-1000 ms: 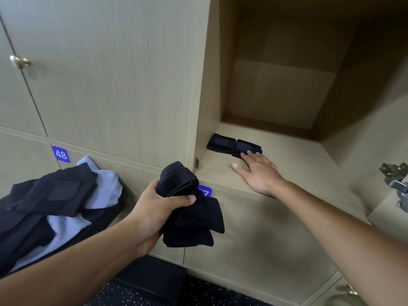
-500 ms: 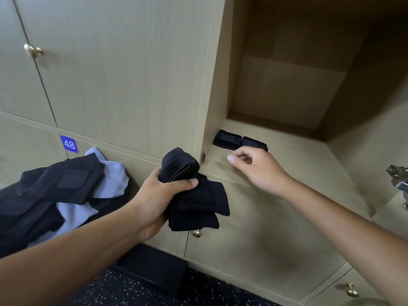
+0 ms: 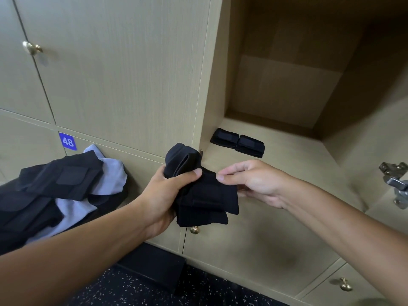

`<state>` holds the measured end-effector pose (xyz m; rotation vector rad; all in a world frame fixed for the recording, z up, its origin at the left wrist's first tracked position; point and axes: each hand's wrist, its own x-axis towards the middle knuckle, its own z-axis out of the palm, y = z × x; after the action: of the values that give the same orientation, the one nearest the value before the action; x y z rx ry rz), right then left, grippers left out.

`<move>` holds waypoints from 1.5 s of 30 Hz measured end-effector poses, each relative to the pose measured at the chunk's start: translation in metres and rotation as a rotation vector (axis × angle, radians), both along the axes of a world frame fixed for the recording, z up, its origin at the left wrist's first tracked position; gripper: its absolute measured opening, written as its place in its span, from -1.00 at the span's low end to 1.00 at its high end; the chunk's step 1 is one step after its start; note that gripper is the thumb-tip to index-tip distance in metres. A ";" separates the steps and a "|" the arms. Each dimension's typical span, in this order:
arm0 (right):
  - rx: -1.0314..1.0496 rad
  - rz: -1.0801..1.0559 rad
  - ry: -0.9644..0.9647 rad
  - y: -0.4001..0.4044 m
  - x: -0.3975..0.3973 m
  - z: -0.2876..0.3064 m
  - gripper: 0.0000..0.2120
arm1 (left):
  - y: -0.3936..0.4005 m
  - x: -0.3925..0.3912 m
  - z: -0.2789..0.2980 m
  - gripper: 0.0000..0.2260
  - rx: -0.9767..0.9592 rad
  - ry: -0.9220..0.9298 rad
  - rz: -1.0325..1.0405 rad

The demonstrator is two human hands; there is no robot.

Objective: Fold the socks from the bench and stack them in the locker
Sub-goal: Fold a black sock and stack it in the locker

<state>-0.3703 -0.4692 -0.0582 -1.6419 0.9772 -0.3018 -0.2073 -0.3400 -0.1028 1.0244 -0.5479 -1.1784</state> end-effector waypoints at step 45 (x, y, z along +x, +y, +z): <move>-0.908 -0.415 0.423 -0.075 -0.104 -0.028 -0.85 | 0.000 -0.008 0.006 -0.58 0.066 -0.068 0.013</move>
<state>-0.4743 -0.5444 -0.0858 -2.3623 1.6585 -0.7828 -0.2155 -0.3402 -0.0969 1.1260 -0.5588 -1.1599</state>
